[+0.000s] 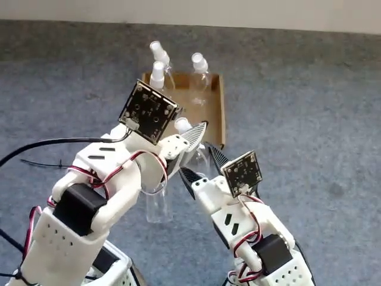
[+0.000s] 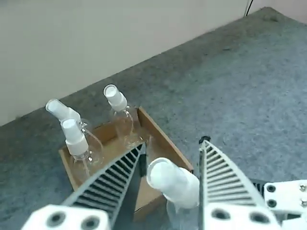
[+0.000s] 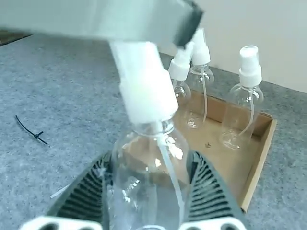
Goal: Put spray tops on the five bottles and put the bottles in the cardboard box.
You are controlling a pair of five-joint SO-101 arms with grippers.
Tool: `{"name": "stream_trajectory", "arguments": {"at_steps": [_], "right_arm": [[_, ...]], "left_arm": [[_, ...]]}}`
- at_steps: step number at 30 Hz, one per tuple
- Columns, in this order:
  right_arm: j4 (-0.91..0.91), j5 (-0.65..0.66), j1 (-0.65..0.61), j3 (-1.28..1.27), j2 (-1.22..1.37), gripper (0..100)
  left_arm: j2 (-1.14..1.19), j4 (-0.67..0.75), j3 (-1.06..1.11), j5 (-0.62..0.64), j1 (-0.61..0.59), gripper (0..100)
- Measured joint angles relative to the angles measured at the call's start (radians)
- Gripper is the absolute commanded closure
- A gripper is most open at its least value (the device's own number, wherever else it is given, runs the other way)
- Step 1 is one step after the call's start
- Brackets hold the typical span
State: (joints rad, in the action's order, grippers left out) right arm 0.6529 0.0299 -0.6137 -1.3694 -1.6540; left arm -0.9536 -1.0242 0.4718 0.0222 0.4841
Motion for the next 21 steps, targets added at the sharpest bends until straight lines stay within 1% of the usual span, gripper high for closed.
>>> {"name": "stream_trajectory", "arguments": {"at_steps": [4, 7, 9, 12, 19, 21], "right_arm": [[0.000, 0.000, 0.000, 0.000, 0.000, 99.4], [0.000, 0.000, 0.000, 0.000, 0.000, 99.4], [0.000, 0.000, 0.000, 0.000, 0.000, 99.4], [0.000, 0.000, 0.000, 0.000, 0.000, 99.4], [0.000, 0.000, 0.000, 0.000, 0.000, 99.4], [0.000, 0.000, 0.002, 0.000, 0.000, 99.4]], "left_arm": [[0.000, 0.000, -0.055, -0.002, -0.008, 84], [0.000, 0.000, -0.068, -0.002, -0.025, 89], [0.000, 0.000, -0.068, -0.002, -0.061, 91], [-0.002, 0.000, -0.031, -0.002, -0.104, 90], [0.000, 0.000, 0.020, -0.002, -0.110, 90], [0.000, 0.000, 0.020, -0.002, -0.087, 90]]}}
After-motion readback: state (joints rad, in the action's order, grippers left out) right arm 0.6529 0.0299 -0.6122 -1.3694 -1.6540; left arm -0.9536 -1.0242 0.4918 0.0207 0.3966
